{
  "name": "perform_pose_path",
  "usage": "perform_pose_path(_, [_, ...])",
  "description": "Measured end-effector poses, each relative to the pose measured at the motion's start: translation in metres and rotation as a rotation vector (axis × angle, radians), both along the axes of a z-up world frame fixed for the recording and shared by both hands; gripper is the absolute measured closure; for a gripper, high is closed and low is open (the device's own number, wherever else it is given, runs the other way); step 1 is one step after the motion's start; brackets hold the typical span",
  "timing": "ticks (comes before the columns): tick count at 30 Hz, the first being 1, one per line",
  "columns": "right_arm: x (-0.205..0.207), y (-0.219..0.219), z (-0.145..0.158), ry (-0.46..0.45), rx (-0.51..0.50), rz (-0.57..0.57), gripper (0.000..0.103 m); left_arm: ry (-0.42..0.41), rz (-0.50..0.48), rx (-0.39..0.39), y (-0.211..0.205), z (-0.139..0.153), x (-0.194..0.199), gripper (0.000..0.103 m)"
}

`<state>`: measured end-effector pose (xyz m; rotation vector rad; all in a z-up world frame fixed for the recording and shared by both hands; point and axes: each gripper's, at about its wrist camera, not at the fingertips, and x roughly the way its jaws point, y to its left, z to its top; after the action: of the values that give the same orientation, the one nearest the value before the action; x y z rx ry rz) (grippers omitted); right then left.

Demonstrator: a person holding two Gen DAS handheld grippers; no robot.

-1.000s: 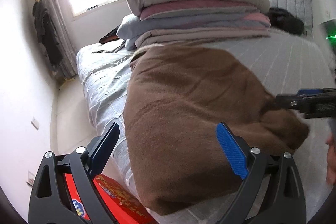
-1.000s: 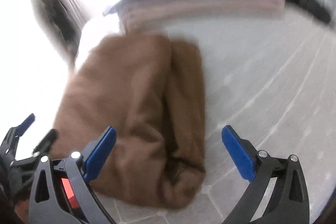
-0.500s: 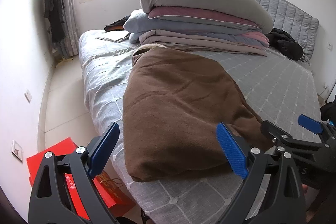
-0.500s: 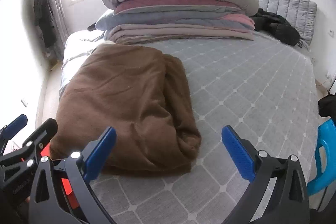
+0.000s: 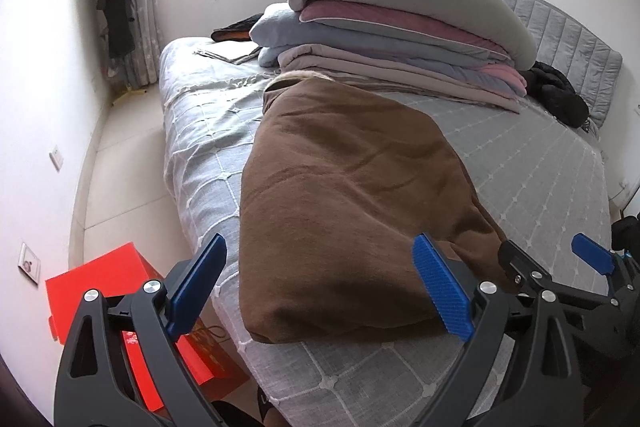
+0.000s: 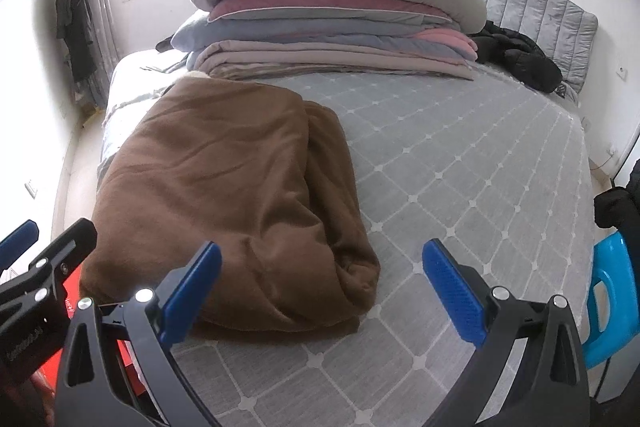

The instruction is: Fold large clothes

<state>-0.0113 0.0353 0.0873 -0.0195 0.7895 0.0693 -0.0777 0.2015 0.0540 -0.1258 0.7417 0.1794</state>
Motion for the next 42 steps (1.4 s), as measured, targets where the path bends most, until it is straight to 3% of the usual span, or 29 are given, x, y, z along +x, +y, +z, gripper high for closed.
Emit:
perform_pose_path(20, [-0.002, -0.007, 0.002, 0.004, 0.005, 0.014, 0.006, 0.089, 0.027, 0.035, 0.008, -0.014, 0.009, 0.012])
perform_pose_path(42, [-0.002, 0.000, 0.003, 0.014, 0.008, 0.038, 0.006, 0.106, 0.023, 0.040, 0.010, -0.016, 0.010, 0.012])
